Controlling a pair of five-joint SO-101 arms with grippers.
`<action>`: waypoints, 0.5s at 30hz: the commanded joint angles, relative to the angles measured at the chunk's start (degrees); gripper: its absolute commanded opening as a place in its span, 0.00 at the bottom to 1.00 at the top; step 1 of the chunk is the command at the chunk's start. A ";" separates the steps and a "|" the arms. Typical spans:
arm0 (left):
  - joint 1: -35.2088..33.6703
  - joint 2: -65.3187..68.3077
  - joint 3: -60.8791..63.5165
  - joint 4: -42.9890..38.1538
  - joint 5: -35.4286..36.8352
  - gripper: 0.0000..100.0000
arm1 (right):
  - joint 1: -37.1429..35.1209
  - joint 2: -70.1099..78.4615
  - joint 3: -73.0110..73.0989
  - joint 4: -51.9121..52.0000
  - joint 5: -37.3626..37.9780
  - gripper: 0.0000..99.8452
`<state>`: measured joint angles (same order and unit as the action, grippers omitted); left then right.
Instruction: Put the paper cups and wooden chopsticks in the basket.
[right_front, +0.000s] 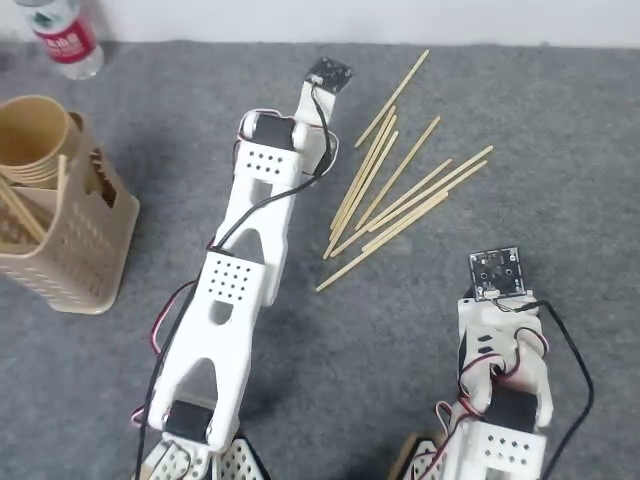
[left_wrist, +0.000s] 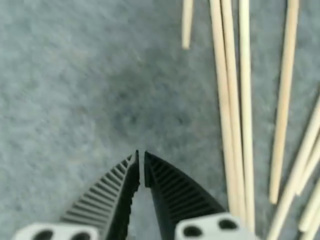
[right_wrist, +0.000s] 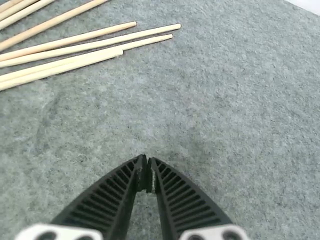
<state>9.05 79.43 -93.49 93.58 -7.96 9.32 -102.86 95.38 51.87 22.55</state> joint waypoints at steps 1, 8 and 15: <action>0.18 -5.63 -2.95 4.57 -0.26 0.01 | -0.22 -0.13 1.05 -0.13 0.62 0.01; -5.71 -21.45 -2.59 7.30 3.52 0.01 | -0.22 -0.66 1.05 -0.22 0.62 0.02; -9.23 -44.04 9.89 7.56 8.09 0.01 | -5.14 -0.04 -1.58 -2.51 0.26 0.08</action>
<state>0.53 51.38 -92.26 98.68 -2.77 6.15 -102.86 95.38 50.81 22.55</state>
